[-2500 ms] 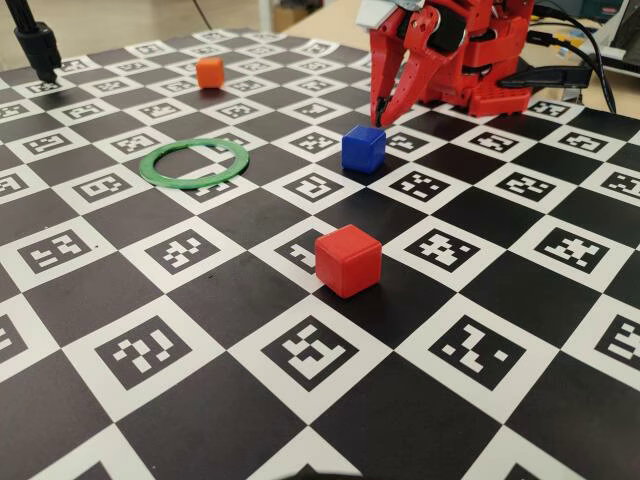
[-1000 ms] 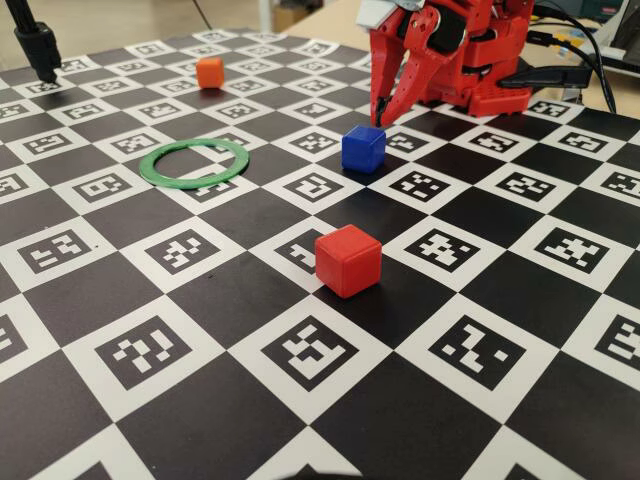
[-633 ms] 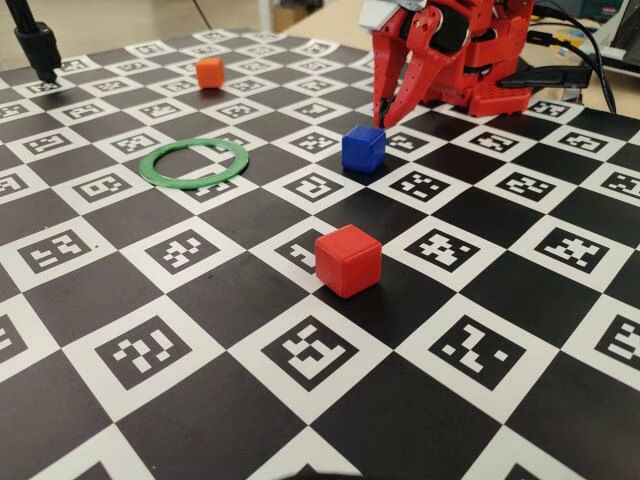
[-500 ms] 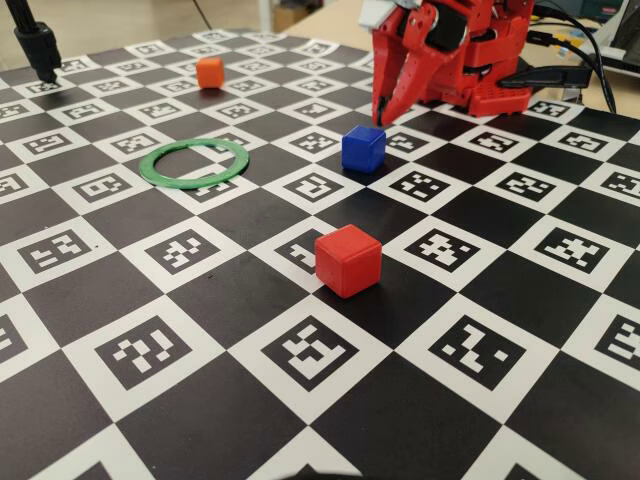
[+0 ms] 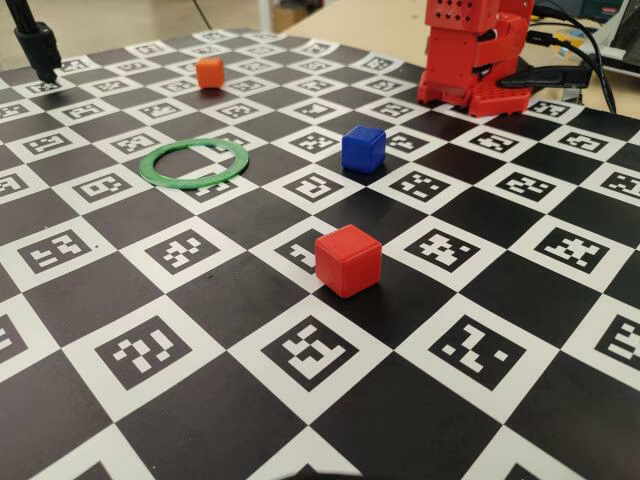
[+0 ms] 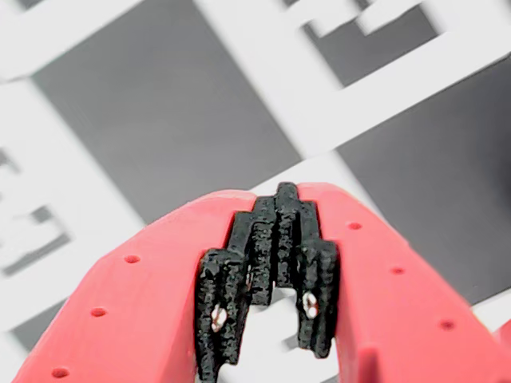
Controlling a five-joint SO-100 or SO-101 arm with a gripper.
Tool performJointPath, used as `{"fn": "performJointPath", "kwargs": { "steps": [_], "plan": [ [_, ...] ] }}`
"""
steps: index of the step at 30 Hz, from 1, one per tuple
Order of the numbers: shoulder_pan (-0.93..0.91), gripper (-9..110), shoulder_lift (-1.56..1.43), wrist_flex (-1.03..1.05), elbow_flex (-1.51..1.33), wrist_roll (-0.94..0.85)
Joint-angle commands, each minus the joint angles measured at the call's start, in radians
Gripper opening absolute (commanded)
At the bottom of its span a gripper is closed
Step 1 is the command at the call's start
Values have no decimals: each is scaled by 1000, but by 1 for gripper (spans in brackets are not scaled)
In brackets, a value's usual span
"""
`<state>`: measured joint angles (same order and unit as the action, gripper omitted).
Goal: Grab the red cube then put it in the green circle then put the blue cube on top and finally the orange cube on top
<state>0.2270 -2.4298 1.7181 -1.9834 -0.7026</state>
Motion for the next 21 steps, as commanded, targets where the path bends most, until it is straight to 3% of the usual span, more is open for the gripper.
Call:
{"fn": "performJointPath", "kwargs": {
  "steps": [1, 12, 21],
  "plan": [
    [101, -6, 101, 25, 146, 129],
    [183, -3, 568, 51, 534, 443],
    [175, 13, 868, 84, 885, 813]
  ]
}}
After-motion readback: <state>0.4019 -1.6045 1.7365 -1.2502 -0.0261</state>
